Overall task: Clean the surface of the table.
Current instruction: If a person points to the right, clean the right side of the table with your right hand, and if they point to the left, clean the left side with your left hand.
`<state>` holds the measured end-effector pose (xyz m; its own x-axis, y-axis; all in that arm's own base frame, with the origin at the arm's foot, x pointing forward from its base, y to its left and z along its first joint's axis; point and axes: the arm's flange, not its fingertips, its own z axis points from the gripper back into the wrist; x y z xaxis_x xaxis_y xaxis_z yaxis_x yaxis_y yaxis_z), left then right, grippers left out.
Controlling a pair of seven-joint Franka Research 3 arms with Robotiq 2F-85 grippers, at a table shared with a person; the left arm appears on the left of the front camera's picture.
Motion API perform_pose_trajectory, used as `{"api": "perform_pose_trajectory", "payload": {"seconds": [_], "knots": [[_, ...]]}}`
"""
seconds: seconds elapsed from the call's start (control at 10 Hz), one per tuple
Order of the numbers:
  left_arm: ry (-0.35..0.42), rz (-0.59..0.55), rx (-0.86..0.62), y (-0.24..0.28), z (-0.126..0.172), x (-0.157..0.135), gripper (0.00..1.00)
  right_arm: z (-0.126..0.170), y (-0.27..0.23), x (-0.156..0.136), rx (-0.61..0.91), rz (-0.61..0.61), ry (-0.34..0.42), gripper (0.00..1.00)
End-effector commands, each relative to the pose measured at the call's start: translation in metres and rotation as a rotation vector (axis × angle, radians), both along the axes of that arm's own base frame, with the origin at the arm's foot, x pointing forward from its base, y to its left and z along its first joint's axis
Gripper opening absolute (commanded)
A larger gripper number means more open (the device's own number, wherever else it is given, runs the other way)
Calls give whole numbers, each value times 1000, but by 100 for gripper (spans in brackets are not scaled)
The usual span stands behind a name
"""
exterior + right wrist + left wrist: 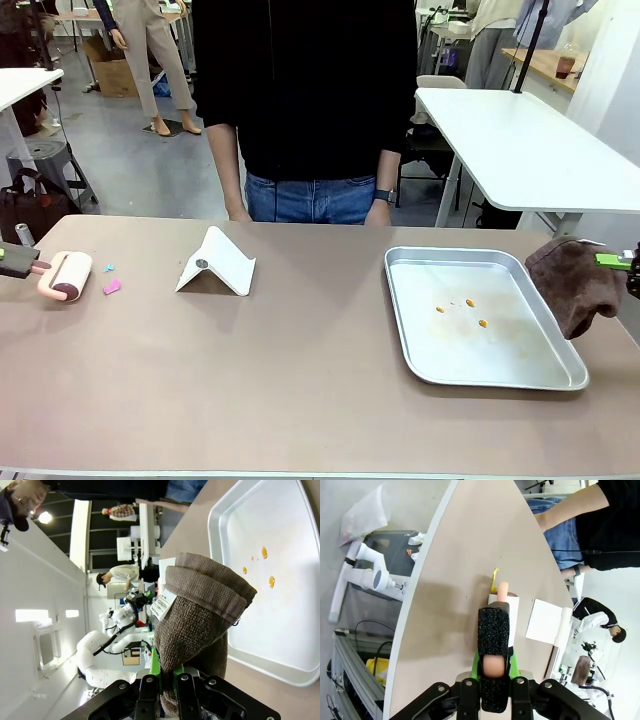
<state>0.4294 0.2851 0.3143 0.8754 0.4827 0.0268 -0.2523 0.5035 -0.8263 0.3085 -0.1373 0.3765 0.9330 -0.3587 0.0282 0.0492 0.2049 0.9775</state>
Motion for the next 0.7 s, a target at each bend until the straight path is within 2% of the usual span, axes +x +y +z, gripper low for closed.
{"api": "perform_pose_trajectory", "payload": {"seconds": [0.0, 0.1, 0.2, 0.4, 0.6], "knots": [[-51, 12, 81, -12, -14, -8, 22, 2, -1, -1, 3, -3, -7, 0], [-68, -2, 65, -18, -15, -12, 22, 2, -1, -1, 3, -3, -7, 0], [-115, -3, 75, -25, -15, -14, 22, 2, -1, -1, 3, -3, -7, 0], [-137, -40, 59, -47, -18, -15, 22, 2, -1, -1, 3, -3, -7, 0], [-118, -87, 32, -67, -19, -16, 22, 2, -1, -1, 3, -3, -7, 0]]}}
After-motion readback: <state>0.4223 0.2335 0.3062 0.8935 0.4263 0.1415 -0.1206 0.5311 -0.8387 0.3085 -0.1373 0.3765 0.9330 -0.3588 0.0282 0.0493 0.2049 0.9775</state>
